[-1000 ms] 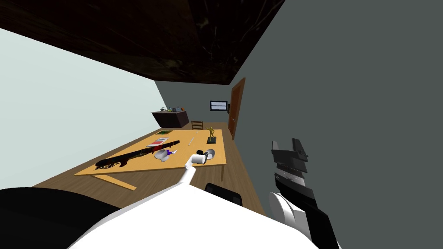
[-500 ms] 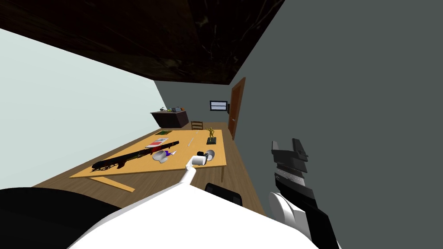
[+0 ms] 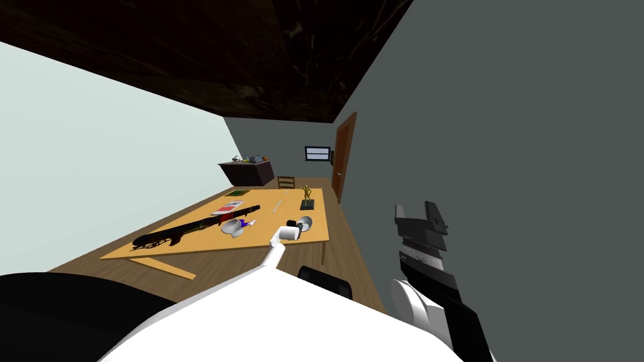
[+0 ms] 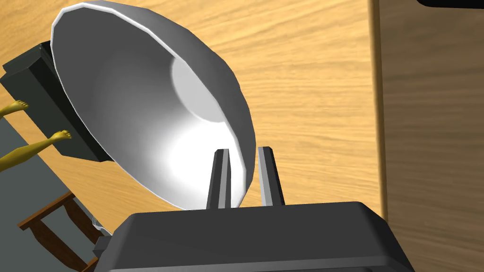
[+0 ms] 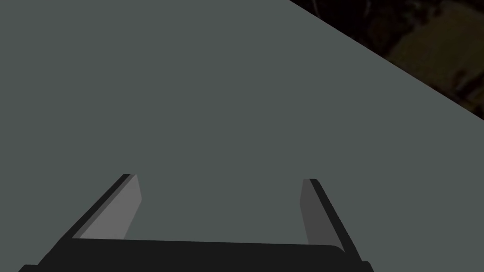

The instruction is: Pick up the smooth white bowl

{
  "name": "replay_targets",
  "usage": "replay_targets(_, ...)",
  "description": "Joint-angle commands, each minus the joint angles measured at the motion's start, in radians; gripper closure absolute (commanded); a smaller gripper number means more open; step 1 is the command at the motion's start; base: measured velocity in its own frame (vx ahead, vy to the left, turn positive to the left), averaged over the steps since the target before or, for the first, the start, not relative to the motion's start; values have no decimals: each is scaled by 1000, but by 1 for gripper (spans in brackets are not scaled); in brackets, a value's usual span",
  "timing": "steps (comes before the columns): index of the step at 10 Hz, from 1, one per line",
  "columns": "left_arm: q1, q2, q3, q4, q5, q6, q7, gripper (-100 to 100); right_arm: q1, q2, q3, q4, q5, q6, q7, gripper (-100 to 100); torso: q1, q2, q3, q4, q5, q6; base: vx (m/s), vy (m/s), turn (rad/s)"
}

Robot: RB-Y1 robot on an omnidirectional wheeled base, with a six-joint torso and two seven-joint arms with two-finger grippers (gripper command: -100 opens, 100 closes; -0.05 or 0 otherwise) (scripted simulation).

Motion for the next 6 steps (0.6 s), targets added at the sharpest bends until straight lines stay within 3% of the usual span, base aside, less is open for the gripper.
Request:
replay_targets(1, 0, 0, 0, 0, 0, 0, 0, 0, 0, 0, 0, 0, 0, 0, 0, 0, 0, 0, 0, 0, 0, 0, 0, 0, 0)
replay_targets(2, 3, -1, 5, -34, 3, 33, -3, 100, 0, 0, 0, 0, 0, 0, 0, 0, 0, 0, 0, 0, 0, 0, -28, -9, 9)
replay_targets(4, 6, -2, 8, -62, 4, 59, -7, 100, 0, 0, 0, 0, 0, 0, 0, 0, -1, 3, 2, 1, 0, 0, -40, -11, 4)
replay_targets(5, 6, -2, 6, -51, 3, 46, -6, 100, 0, 0, 0, 0, 0, 0, 0, 0, -1, 4, 2, 1, 0, -1, -15, -3, 1)
replay_targets(6, 7, -2, 6, -53, 3, 50, -7, 0, 0, 0, 0, 0, 0, 0, 0, 0, 0, 3, 2, 1, 0, -1, 0, 0, 0)
